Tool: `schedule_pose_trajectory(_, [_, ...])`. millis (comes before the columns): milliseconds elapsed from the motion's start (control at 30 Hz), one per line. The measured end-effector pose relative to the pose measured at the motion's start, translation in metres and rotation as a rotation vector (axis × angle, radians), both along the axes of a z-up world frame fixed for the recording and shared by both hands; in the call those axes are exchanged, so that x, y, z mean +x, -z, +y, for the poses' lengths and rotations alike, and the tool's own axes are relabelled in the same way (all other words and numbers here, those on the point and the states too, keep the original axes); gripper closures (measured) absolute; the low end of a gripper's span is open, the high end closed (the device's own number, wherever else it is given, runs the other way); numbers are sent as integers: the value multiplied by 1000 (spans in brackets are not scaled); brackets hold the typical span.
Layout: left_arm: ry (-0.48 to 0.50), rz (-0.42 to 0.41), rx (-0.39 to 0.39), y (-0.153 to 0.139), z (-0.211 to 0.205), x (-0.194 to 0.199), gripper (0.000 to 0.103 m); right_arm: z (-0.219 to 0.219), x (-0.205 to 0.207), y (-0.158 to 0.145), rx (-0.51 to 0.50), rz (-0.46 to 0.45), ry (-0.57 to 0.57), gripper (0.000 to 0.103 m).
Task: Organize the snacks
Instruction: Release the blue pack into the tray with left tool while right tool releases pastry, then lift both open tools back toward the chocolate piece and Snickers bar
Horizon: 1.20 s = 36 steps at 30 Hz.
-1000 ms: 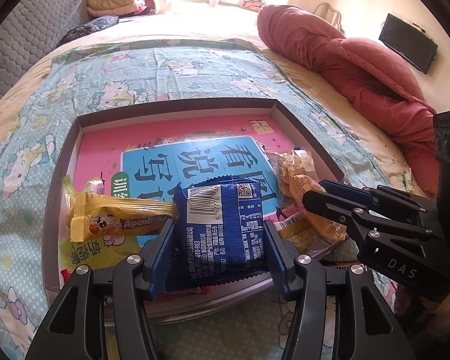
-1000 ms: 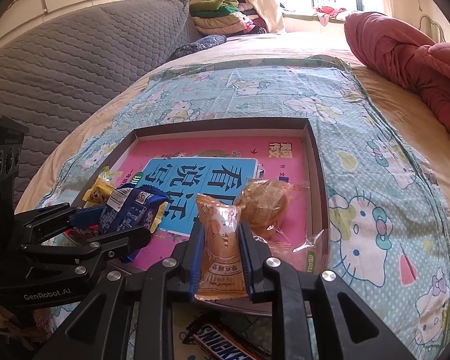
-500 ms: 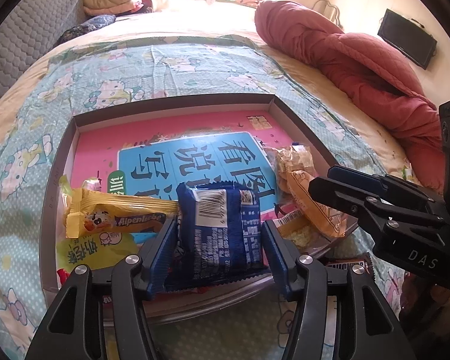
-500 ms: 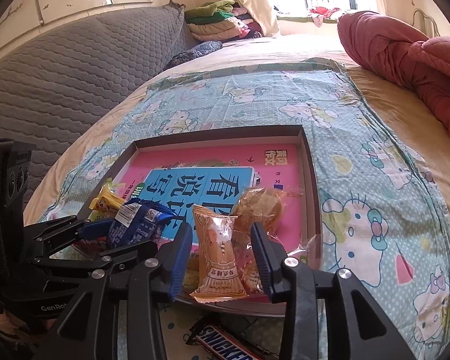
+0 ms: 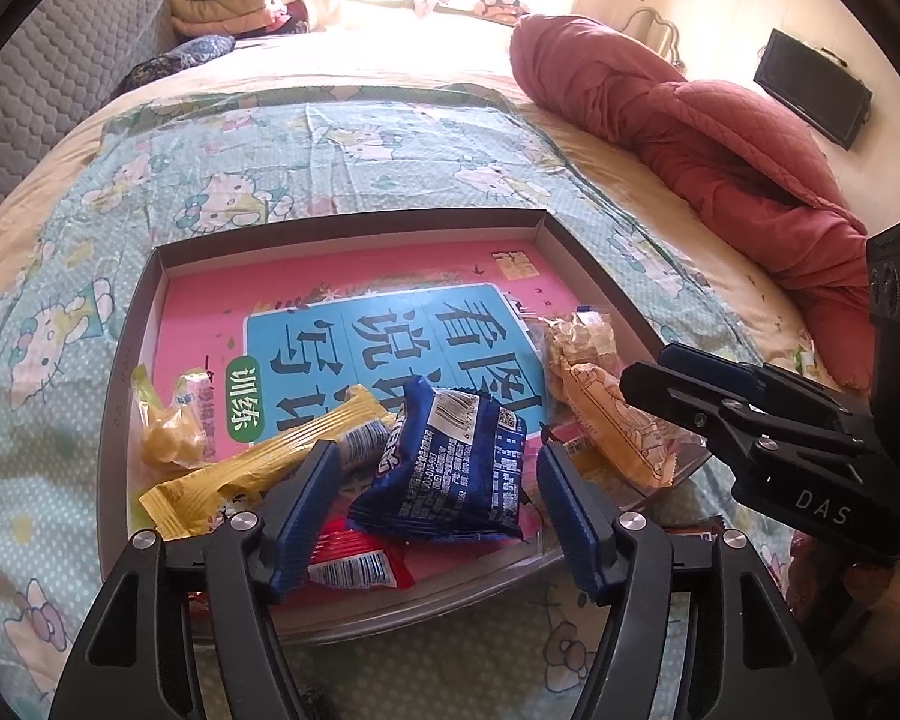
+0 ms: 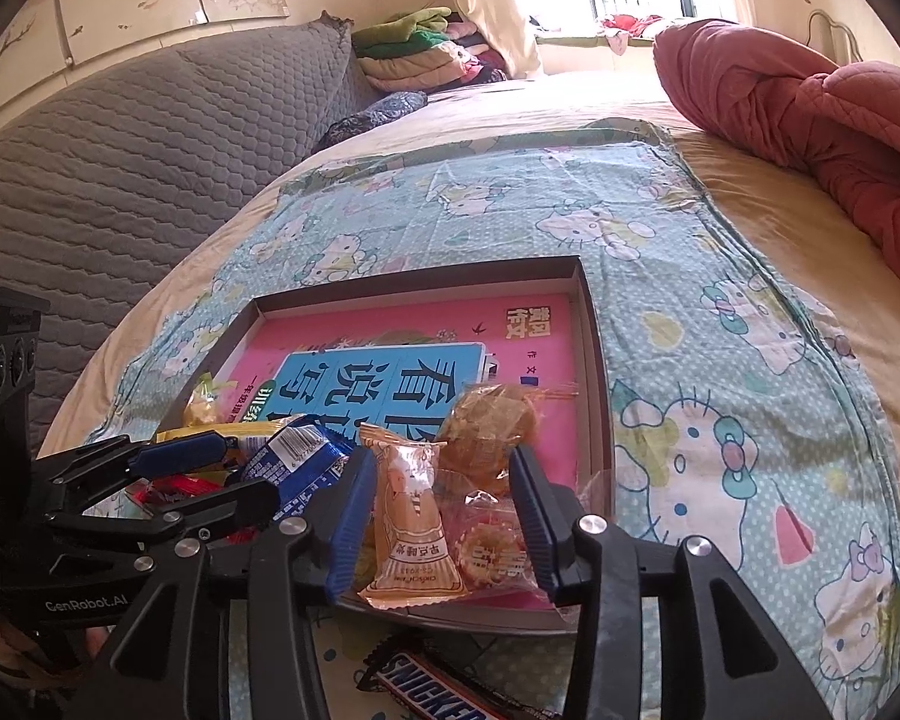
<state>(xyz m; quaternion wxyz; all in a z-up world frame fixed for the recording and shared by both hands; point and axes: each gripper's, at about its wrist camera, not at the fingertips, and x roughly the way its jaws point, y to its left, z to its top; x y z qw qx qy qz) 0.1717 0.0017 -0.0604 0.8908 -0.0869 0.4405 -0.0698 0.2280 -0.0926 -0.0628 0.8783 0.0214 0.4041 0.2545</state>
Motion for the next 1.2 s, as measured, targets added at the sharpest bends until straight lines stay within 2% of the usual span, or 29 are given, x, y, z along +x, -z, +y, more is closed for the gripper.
schedule_pose_trajectory(200, [4,-12,2,-7,0,-1,32,-1,1,0,-1,0,8,57])
schedule_pose_trajectory(333, [-1,-22,-1,-13,1,-4,32,-3,0,-2,3,-9,15,51])
schedule_pose_trajectory(433, [-3,-31,-5,-18,2,-6,24,-4,0,-4,4,-13,21,51])
schedule_pose_trajectory(733, [-14,-57,-7,-30,6,-10,24,-11,-2,-12,15,-37,43,46])
schedule_pose_trajectory(1200, [-52,-79,6,-53,17,-29,23,-17,-15,-38,36,-129,51,38])
